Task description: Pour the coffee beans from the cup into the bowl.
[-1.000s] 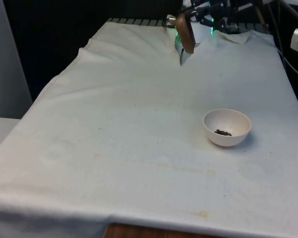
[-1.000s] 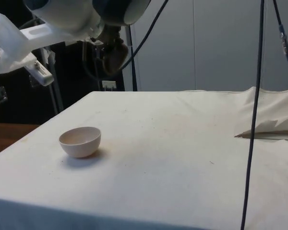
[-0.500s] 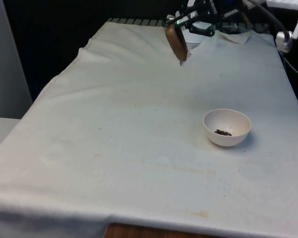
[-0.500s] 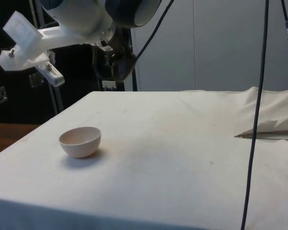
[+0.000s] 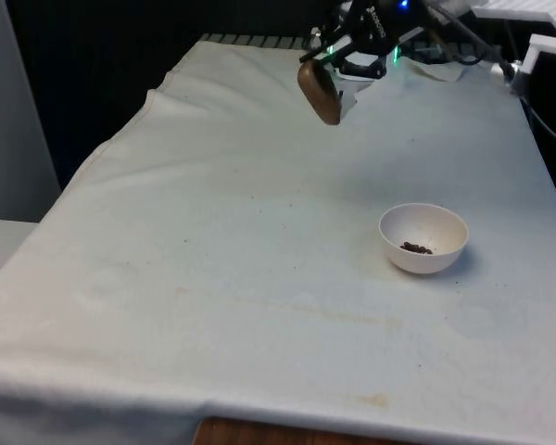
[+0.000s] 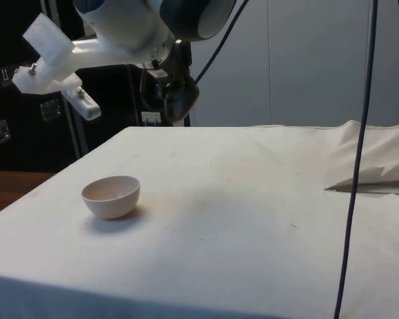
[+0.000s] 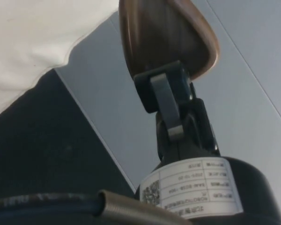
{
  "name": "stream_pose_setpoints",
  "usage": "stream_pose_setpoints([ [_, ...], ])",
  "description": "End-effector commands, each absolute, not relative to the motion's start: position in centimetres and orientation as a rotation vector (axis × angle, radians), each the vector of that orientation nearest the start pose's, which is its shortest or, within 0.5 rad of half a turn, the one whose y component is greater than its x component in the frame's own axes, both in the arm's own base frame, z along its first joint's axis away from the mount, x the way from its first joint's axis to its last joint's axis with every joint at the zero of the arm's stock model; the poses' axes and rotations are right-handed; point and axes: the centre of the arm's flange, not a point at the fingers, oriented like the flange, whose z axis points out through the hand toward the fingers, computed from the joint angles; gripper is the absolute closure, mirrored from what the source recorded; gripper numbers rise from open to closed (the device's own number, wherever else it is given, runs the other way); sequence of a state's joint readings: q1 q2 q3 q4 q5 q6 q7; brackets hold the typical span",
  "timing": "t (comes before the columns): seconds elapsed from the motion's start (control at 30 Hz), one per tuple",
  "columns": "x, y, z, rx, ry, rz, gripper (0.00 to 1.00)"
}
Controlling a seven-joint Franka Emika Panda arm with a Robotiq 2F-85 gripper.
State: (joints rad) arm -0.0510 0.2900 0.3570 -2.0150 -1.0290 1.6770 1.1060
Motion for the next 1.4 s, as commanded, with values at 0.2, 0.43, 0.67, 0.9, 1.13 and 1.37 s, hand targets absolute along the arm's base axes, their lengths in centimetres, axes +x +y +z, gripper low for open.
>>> stream_pose_setpoints([
  [0.2,54.4,6.9,30.7,2.176,-0.368,0.164,1.00],
  [0.43,54.1,5.7,30.0,2.215,-0.387,0.153,1.00],
  [0.67,53.9,4.7,29.3,2.247,-0.402,0.141,1.00],
  [0.9,53.8,3.6,28.5,2.280,-0.417,0.128,1.00],
  [1.13,53.8,2.4,27.7,2.313,-0.434,0.119,1.00],
  [1.37,53.6,1.3,26.9,2.347,-0.443,0.109,1.00],
])
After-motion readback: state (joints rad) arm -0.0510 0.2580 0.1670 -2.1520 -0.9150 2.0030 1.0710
